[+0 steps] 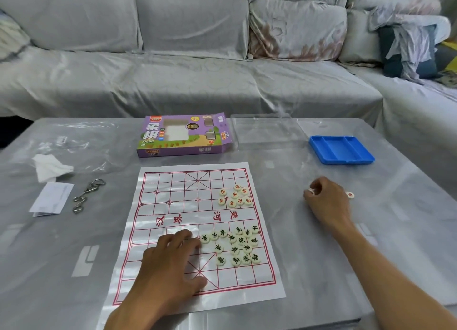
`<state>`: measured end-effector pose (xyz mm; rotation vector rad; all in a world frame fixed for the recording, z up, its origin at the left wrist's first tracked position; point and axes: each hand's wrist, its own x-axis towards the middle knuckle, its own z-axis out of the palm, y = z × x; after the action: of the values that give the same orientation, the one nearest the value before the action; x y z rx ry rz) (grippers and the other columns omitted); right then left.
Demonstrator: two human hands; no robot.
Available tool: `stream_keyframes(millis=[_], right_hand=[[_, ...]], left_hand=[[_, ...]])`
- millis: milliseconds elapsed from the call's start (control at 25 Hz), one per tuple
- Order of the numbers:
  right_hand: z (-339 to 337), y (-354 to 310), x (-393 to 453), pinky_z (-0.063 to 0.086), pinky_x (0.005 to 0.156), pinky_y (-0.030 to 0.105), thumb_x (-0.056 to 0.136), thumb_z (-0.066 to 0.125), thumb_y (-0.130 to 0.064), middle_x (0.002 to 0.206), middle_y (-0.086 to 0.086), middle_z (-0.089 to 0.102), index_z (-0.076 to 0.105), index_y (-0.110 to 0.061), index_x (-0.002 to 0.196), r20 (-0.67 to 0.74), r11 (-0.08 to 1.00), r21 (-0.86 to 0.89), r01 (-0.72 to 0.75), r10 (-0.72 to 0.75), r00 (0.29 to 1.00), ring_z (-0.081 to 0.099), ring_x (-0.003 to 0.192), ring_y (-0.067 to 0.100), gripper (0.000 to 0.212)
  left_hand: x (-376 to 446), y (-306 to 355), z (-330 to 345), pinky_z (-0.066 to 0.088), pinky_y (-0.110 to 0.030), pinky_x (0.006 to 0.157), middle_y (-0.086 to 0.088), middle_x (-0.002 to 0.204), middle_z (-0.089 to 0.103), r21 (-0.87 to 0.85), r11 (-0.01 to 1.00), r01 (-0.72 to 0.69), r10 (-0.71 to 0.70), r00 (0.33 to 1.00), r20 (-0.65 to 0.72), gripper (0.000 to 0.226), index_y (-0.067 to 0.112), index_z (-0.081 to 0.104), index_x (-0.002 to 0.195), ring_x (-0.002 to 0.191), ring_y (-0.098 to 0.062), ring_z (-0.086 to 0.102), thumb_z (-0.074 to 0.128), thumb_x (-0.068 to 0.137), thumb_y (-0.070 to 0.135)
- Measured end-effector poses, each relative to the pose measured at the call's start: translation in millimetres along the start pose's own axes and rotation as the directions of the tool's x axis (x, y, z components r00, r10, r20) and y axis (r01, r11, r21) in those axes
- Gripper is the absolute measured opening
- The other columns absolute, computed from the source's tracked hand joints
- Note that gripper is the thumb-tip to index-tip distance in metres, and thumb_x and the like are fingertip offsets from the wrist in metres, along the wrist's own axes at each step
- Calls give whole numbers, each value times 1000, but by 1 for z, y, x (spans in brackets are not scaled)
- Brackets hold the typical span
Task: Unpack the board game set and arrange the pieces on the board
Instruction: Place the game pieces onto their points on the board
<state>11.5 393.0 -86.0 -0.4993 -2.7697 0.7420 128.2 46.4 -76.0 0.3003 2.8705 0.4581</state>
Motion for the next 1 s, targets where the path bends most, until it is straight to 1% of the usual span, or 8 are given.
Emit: stream_keyframes(millis=[160,240,360,560,680,760,840,1000], right_hand=[[38,-86,-18,45,72,24,85,68,-32,80,-11,62,64,-22,82,44,921,87,379,-384,922,55,79,8,12],[66,-120,-22,40,74,24,87,66,-31,83,-10,63,67,-20,83,53,886,104,452,-458,887,53,83,10,12],[92,-132,-21,42,82,33,89,59,-31,93,-5,70,74,-19,87,131,871,-41,489,-481,867,53,91,19,19],[50,-94,-15,46,83,31,92,58,-30,103,-7,68,72,-19,92,103,897,41,440,-441,891,53,95,15,18],[7,-26,1,48,83,35,91,53,-25,108,1,65,69,-19,98,-4,981,-101,164,-165,986,56,95,20,18],[-7,13,2,45,84,38,90,47,-23,113,7,61,65,-18,105,-21,978,-209,5,-9,1000,54,100,29,24],[-3,29,0,43,84,39,90,46,-24,115,9,60,64,-19,106,15,966,-257,-7,12,1000,53,101,34,25],[5,21,6,45,78,37,90,50,-23,102,8,60,63,-15,92,4,983,-174,50,-50,999,54,89,27,15]], left_hand=[[3,-2,1,32,-33,99,27,144,21,26,1000,-14,14,1000,3,78,45,35,133,133,-9,24,35,60,72],[3,-5,3,31,-34,101,26,145,21,19,1000,-1,1,1000,0,82,45,35,133,134,-9,23,32,57,75],[2,-5,4,28,-35,105,25,149,18,30,999,-11,12,1000,-5,71,45,33,136,137,-9,20,49,72,71],[3,-9,7,30,-34,101,25,146,23,12,1000,-26,27,999,-19,75,44,37,134,135,-10,23,39,63,70],[1,-5,7,31,-35,101,25,147,22,-10,1000,-19,19,999,-35,71,45,36,134,135,-11,23,46,67,66],[-2,-1,4,31,-33,101,27,147,19,-17,1000,-16,15,999,-37,74,47,34,134,135,-9,22,42,65,70],[-3,-1,1,33,-32,101,28,147,20,-20,1000,-19,19,999,-33,81,48,35,133,135,-8,23,33,56,74],[-2,2,-2,32,-34,102,27,147,20,-27,999,-23,22,999,-28,67,45,36,132,135,-8,23,53,71,67]])
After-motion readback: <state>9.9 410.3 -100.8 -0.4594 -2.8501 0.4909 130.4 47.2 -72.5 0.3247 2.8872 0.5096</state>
